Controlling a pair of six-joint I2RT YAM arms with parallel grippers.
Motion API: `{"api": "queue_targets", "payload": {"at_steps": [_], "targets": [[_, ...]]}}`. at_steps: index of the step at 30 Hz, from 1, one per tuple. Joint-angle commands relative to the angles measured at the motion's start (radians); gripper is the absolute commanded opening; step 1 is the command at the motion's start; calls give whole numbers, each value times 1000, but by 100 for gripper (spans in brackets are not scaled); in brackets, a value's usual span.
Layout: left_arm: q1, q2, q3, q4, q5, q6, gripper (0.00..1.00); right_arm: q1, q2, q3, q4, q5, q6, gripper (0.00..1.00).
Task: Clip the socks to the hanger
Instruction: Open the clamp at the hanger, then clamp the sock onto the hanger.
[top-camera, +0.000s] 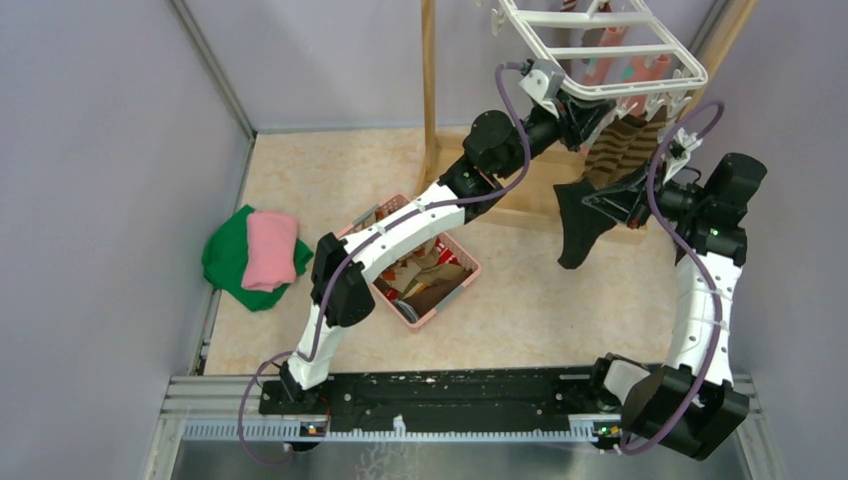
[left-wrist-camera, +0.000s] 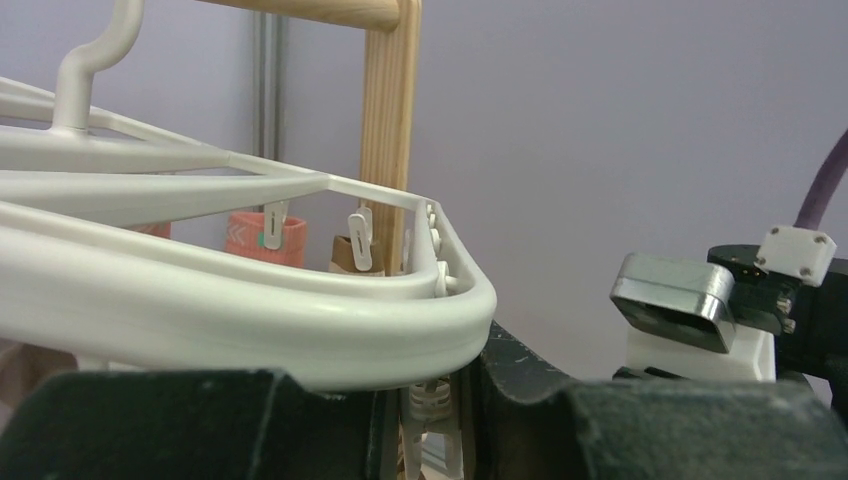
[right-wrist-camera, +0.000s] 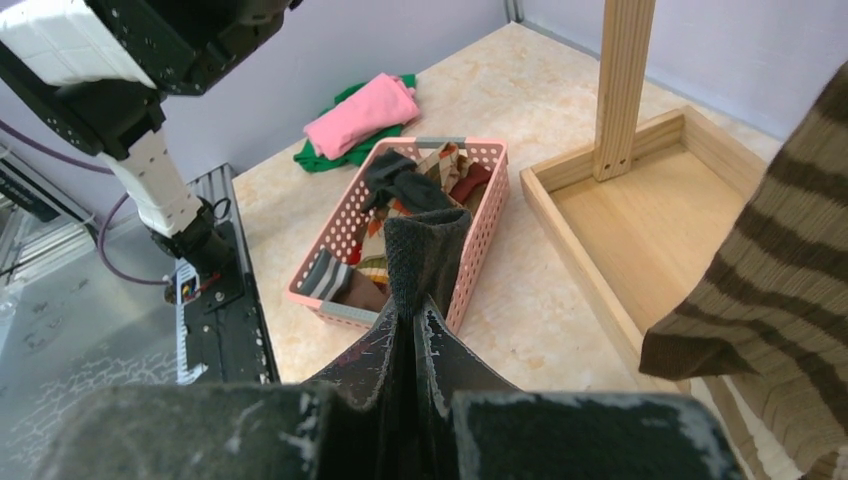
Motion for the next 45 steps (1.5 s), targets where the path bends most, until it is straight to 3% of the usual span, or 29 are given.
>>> {"api": "queue_targets", "payload": {"at_steps": [1, 4, 8, 10, 11, 20, 26, 36, 45], "targets": [[6, -35, 31, 9, 24, -49, 4, 0, 28, 81, 93, 32, 122, 0], [11, -36, 27, 22, 45, -79, 4, 4, 12, 6, 529, 89, 465, 0], [19, -40, 17, 42, 66, -119, 3, 5, 60, -136, 1440, 159, 1263, 0], [26, -44, 8, 57, 78, -146, 3, 9, 145, -151, 1844, 209, 1597, 0], [29, -44, 5, 63, 84, -162, 3, 12, 177, -150, 1962, 230, 1713, 0], [57, -58, -39, 127, 125, -281, 2, 32, 146, -265, 1982, 362, 1744, 0], [68, -56, -41, 152, 156, -341, 2, 111, 145, -254, 1979, 410, 1757, 0], [79, -71, -77, 215, 177, -424, 1, 111, 177, -268, 1980, 551, 1811, 0], [86, -68, -83, 253, 194, -490, 1, 112, 206, -285, 1980, 587, 1848, 0]]}}
